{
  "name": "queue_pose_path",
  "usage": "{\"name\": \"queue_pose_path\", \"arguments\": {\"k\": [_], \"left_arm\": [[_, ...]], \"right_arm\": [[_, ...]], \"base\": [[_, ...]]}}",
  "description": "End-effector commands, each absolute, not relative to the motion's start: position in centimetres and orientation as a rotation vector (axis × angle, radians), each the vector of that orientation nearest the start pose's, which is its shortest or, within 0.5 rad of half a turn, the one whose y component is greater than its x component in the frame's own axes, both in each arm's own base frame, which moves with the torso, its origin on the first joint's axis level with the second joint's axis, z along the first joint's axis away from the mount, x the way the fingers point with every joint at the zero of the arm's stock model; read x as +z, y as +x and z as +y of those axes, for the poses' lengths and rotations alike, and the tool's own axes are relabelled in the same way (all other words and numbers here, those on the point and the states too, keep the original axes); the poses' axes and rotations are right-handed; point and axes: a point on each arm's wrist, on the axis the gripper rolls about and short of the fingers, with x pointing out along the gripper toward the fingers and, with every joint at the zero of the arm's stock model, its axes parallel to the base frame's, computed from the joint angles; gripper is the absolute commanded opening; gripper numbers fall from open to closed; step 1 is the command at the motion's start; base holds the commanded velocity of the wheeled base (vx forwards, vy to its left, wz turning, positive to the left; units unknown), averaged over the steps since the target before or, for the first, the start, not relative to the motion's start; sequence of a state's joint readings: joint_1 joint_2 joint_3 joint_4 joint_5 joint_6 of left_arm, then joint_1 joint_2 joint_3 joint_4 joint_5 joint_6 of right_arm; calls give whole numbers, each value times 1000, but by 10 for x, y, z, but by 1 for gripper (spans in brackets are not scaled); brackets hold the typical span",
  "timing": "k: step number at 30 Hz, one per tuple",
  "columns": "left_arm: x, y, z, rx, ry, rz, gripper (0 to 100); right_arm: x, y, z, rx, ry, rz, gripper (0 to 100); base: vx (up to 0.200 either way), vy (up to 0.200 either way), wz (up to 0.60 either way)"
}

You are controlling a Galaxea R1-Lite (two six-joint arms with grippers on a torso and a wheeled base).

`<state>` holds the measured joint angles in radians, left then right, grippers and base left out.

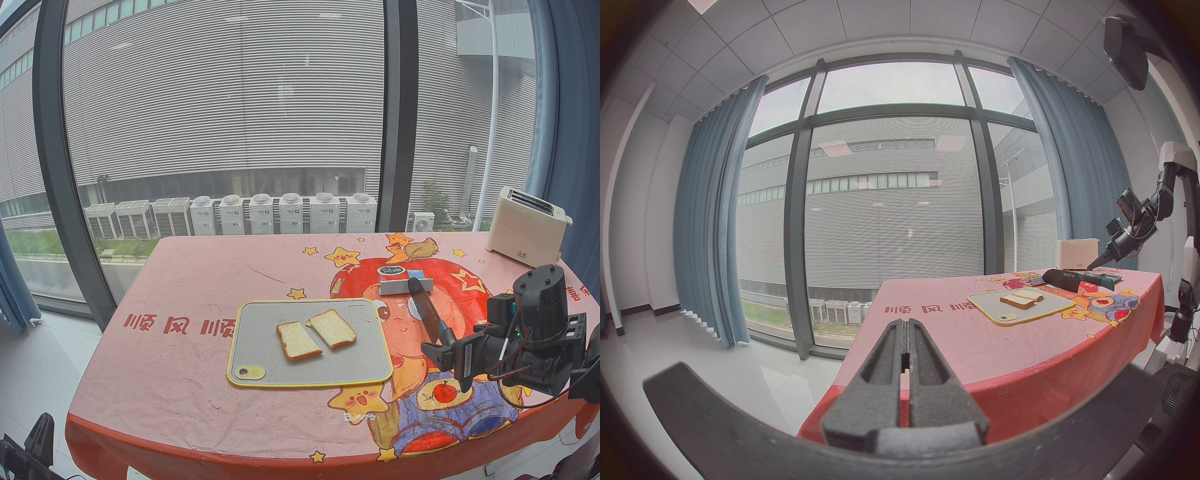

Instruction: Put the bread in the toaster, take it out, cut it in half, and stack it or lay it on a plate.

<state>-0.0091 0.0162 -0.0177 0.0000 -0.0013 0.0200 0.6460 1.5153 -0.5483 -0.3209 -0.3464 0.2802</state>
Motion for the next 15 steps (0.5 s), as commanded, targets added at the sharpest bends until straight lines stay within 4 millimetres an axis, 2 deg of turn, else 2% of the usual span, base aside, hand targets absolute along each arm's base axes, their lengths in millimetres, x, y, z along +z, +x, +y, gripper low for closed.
{"name": "queue_pose_path", "arguments": {"k": [1,9,15], "left_arm": [[75,-23,0,-11,20,0,0],[76,-23,0,-11,20,-2,0],[76,-23,0,-11,20,-2,0]], "right_arm": [[140,177,124,215,-60,590,100],[145,175,124,223,-56,564,100],[144,170,133,267,-73,569,100]], "base": [[0,0,0],[0,0,0],[0,0,0]]}}
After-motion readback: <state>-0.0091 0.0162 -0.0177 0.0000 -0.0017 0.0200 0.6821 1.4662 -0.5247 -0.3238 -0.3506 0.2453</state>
